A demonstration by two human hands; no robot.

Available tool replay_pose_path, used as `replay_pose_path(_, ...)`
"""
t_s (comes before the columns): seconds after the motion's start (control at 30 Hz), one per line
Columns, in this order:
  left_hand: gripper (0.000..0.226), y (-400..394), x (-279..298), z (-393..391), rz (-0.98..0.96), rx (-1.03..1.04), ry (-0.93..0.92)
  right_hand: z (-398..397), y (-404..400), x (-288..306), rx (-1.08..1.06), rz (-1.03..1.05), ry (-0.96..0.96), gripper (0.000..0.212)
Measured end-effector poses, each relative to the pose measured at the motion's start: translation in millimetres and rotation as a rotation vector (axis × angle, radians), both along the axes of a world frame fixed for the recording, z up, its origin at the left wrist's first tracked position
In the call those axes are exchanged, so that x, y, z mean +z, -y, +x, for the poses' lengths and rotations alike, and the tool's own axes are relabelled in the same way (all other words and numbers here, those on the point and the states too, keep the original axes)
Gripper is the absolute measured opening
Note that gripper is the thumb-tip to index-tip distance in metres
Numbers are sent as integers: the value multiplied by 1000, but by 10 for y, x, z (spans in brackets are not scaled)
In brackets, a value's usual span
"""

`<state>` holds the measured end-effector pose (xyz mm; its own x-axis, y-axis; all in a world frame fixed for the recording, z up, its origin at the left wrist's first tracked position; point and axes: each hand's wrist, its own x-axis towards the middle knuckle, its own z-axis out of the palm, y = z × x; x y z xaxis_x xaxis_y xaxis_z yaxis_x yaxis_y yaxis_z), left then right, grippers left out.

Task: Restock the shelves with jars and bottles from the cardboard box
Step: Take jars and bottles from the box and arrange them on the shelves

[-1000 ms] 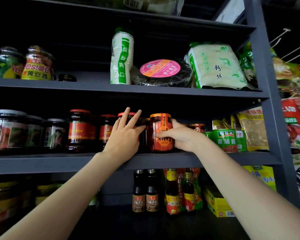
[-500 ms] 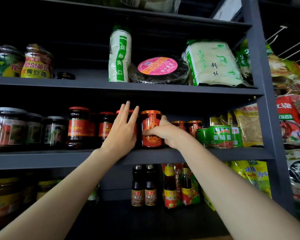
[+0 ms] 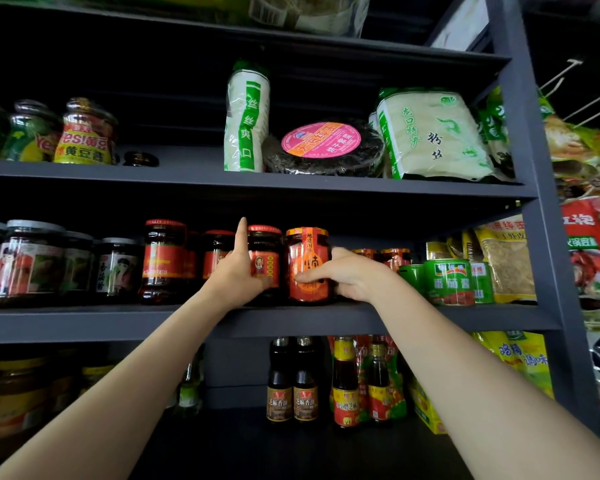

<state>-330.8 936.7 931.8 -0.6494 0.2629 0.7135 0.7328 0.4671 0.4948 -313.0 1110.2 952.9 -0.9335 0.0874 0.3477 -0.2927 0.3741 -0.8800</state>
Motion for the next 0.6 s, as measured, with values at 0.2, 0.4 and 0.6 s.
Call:
replay_pose_path(0.2,106,13,2,-78,155,-120,121,13,63,-17,-42,-24,-35,86)
replay_pose_path(0.4,101,20,18,-165,248,-213,247,96,215,-162,-324,323,-264,103)
replay_pose_path(0.6,56,92,61,-164,462,-280,435,207,320,-203,-429,479,-270,101)
